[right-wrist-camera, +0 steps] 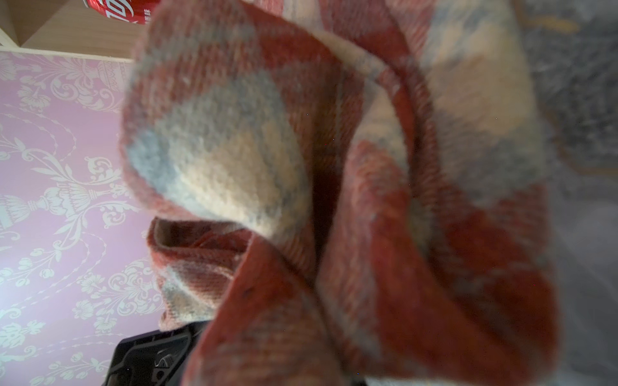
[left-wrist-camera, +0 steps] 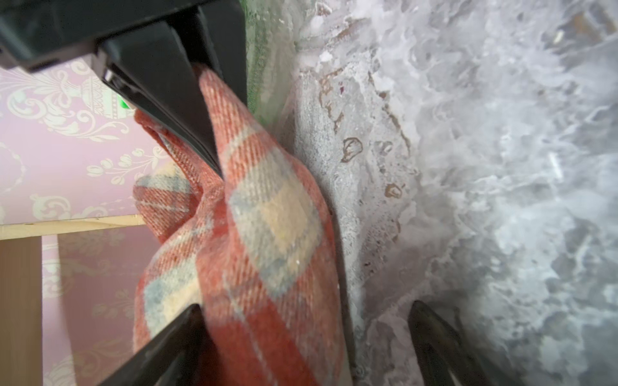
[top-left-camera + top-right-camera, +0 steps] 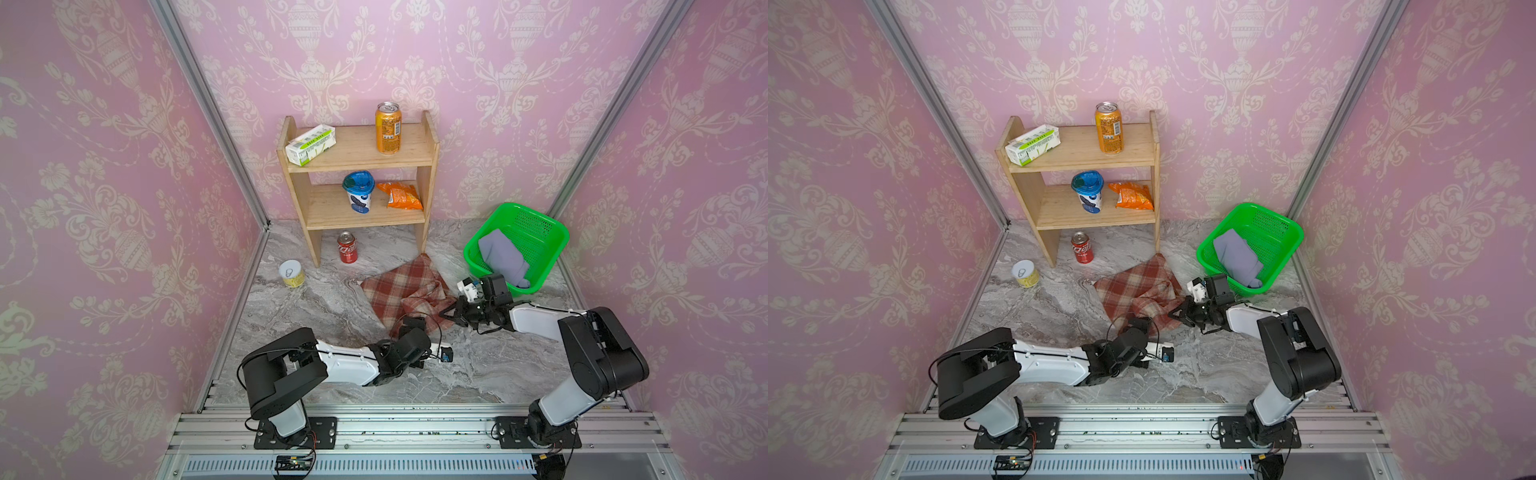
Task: Roll up the skirts
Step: Roll the skirt at the center of the board.
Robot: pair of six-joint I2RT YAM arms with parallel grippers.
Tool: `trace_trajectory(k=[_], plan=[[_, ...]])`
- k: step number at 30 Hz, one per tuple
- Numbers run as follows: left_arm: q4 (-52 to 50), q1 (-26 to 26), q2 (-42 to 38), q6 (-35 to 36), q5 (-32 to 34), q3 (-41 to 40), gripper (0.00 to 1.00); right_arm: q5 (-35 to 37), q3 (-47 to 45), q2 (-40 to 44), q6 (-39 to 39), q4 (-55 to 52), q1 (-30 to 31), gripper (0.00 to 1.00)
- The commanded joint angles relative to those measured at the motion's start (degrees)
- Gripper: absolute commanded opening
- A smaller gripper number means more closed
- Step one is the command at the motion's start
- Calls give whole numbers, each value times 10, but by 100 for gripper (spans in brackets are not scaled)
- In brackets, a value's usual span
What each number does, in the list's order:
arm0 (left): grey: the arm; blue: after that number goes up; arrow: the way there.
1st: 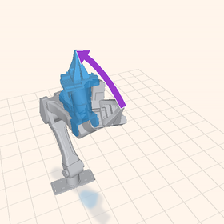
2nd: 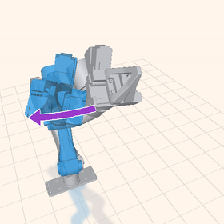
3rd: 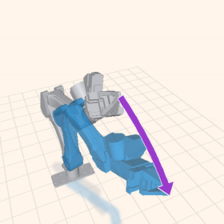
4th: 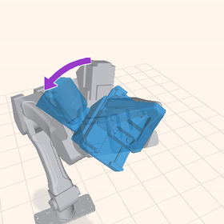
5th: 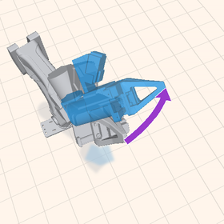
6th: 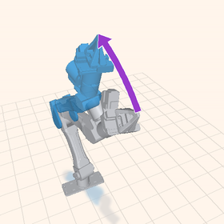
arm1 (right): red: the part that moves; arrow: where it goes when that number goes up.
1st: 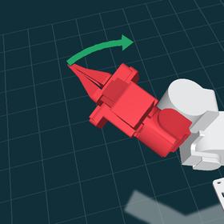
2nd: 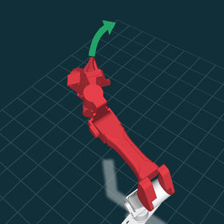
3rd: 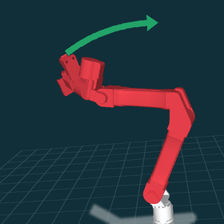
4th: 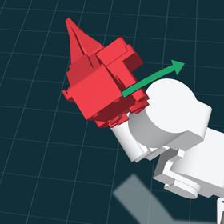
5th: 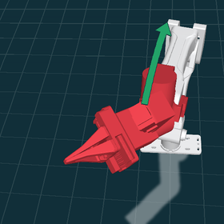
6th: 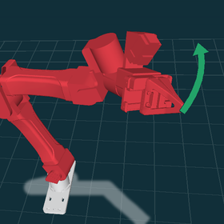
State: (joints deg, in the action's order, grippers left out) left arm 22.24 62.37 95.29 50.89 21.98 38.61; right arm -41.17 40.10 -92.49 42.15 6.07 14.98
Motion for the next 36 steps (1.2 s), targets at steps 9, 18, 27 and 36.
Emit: trace_trajectory(k=[9, 18, 27, 36], plan=[[20, -12, 106, 40, -9, 69, 53, 0, 4, 33, -33, -44, -10, 0], [-61, -31, 97, -75, -44, 117, 0, -3, -35, 88, -22, -38, -57, 65], [-198, -98, 82, -323, -301, 202, 0, 4, -103, 190, -5, -44, -93, 75], [-105, -191, 95, -523, -520, 179, 0, 4, -155, 188, 32, 38, -92, 84]])
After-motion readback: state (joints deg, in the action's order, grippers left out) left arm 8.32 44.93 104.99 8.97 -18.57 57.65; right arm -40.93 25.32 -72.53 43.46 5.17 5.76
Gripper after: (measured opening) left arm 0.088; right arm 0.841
